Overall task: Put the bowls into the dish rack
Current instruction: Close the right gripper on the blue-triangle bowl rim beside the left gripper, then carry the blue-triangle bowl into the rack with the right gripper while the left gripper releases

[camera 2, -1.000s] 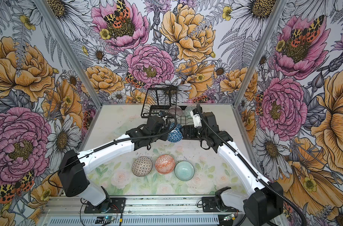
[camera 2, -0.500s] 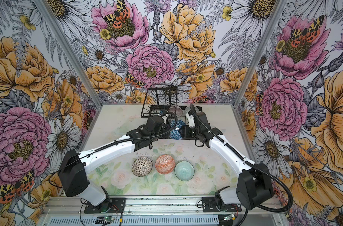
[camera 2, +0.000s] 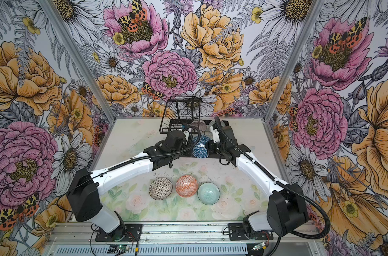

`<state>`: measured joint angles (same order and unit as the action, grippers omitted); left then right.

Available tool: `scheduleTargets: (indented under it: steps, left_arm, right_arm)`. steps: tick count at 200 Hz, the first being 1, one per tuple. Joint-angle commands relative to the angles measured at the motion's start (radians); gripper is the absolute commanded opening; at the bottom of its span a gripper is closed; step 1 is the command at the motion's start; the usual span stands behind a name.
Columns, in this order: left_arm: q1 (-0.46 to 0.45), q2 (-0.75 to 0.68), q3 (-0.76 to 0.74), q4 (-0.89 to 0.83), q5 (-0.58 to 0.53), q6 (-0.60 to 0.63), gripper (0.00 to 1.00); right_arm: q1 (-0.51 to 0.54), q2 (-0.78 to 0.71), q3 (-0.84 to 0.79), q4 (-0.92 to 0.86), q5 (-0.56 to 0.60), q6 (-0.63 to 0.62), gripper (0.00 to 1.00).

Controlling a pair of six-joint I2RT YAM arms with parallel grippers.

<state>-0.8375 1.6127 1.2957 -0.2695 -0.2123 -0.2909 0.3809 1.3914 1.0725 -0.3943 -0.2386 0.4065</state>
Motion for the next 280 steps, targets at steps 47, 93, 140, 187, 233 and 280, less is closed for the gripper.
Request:
scheduleTargets:
  steps: [47, 93, 140, 187, 233, 280]
  left_arm:
    - [0.006, -0.052, -0.011, -0.024, 0.032, 0.037, 0.19]
    - [0.029, -0.122, -0.012, -0.171, 0.039, 0.113, 0.99]
    - [0.071, -0.172, -0.026, -0.235, 0.069, 0.148, 0.99]
    - [0.097, -0.169, -0.029, -0.233, 0.088, 0.153, 0.99]
    - [0.107, -0.181, -0.041, -0.231, 0.094, 0.153, 0.99]
    - [0.111, -0.188, -0.056, -0.230, 0.103, 0.150, 0.99]
  right_arm:
    - [-0.002, -0.012, 0.026, 0.030, 0.059, -0.026, 0.00]
    - [-0.015, -0.005, 0.037, 0.030, 0.079, -0.100, 0.00]
    - [-0.021, 0.028, 0.071, 0.083, 0.242, -0.307, 0.00]
    - [-0.023, 0.081, 0.032, 0.352, 0.434, -0.566, 0.00]
    - [-0.026, 0.082, -0.198, 0.860, 0.465, -0.890, 0.00]
    - [-0.034, 0.131, -0.236, 1.012, 0.465, -1.071, 0.00]
